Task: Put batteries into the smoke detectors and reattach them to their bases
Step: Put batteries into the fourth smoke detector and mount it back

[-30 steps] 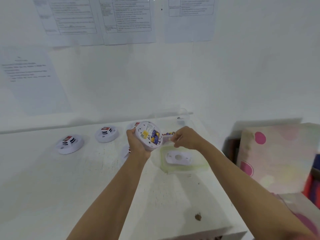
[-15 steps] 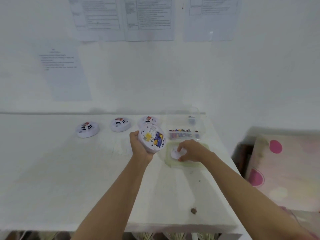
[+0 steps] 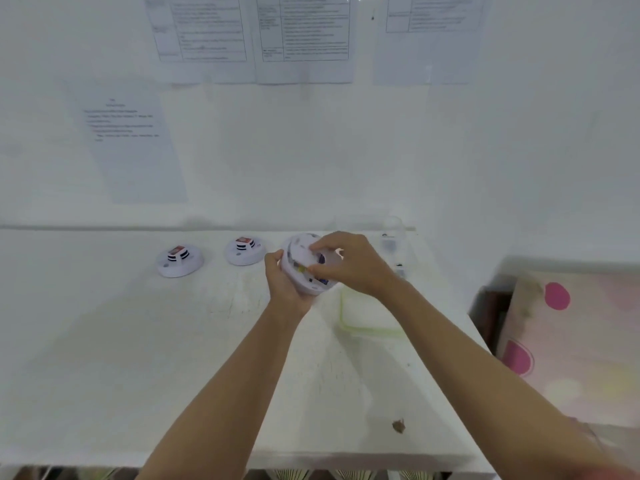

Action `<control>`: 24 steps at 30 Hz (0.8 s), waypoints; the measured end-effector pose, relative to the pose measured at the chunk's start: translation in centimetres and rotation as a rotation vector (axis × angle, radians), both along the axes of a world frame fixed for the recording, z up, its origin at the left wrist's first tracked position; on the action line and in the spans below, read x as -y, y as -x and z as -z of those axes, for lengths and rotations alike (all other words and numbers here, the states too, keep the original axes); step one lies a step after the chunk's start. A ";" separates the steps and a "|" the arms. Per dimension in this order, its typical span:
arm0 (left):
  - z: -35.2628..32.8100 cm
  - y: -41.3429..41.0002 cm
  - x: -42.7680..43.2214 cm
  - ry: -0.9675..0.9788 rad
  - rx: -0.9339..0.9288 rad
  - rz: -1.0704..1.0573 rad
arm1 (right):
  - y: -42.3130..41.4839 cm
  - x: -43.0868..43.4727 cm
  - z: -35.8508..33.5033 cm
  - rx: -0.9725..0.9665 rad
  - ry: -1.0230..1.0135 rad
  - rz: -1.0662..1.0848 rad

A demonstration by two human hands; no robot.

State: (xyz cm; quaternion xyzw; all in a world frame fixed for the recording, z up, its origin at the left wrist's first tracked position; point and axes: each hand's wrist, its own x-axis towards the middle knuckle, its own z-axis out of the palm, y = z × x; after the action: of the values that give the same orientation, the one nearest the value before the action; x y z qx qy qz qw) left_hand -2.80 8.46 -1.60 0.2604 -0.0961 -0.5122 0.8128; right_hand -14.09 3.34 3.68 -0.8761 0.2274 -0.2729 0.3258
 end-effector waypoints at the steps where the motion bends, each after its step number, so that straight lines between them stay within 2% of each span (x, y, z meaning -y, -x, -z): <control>1: -0.2 -0.2 -0.2 0.000 -0.001 0.010 | -0.7 -0.3 0.3 -0.015 0.057 0.004; 6: -0.6 -2.8 -0.8 -0.019 0.007 0.014 | -3.5 -1.4 0.9 -0.050 0.154 0.036; 15: -1.2 -7.3 -2.2 0.009 0.020 0.105 | -7.7 -2.9 0.6 -0.012 0.115 0.075; 24: -0.8 -7.9 -2.0 0.020 0.023 0.064 | -8.4 -2.6 0.8 -0.047 0.131 0.075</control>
State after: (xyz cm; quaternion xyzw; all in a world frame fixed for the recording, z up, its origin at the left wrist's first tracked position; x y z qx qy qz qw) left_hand 5.15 10.49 -0.78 0.2549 -0.1185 -0.5340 0.7974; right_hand -5.71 5.93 2.92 -0.8926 0.2493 -0.2787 0.2519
